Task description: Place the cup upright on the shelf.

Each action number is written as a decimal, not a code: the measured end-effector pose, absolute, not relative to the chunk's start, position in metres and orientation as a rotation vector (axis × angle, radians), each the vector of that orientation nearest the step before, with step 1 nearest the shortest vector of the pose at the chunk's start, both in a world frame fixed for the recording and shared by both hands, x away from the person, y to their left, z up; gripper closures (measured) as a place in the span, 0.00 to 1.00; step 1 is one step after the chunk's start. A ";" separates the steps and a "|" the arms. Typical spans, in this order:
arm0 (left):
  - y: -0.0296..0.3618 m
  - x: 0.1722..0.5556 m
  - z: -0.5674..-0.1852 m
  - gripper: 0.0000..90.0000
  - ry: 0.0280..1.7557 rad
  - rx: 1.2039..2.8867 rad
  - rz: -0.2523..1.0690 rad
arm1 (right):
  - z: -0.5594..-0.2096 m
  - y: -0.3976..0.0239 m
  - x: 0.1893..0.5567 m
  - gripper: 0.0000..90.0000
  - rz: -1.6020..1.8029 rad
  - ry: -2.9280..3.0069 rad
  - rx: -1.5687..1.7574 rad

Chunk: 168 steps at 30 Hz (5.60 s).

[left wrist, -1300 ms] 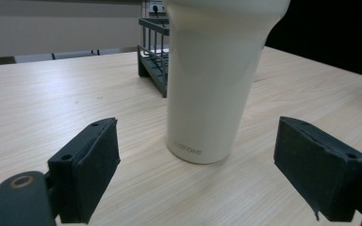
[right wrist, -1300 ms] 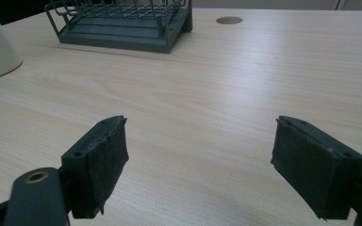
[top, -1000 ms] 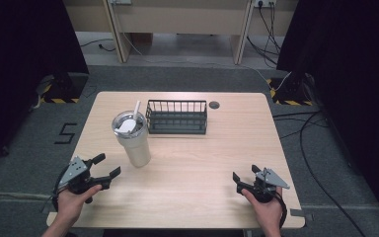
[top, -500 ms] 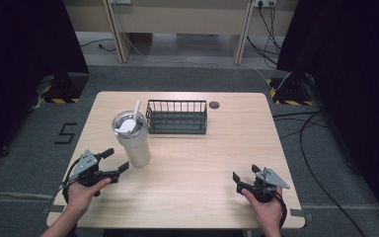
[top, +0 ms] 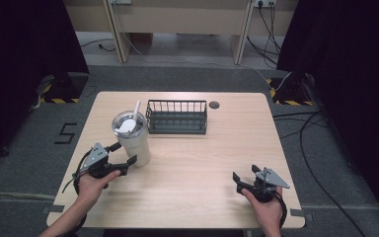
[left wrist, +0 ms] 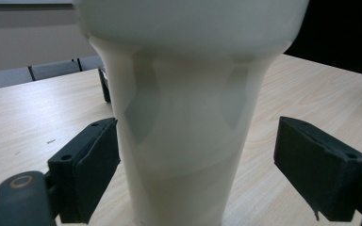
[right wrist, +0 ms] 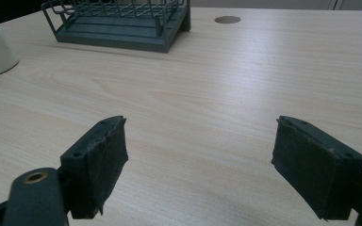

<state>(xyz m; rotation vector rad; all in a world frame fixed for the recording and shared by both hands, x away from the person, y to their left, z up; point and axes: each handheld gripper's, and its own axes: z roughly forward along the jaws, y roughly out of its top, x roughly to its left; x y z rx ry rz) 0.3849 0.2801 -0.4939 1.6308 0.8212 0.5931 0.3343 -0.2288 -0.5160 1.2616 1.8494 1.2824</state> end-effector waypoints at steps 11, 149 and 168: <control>0.272 0.401 -0.494 0.13 0.838 1.628 0.605 | -0.516 -0.229 0.334 0.21 1.277 1.855 1.264; 0.200 0.492 -0.379 0.11 0.739 1.552 0.664 | -0.516 -0.231 0.335 0.21 1.302 1.845 1.301; 0.187 0.508 -0.368 0.11 0.732 1.553 0.666 | -0.516 -0.232 0.335 0.21 1.304 1.846 1.294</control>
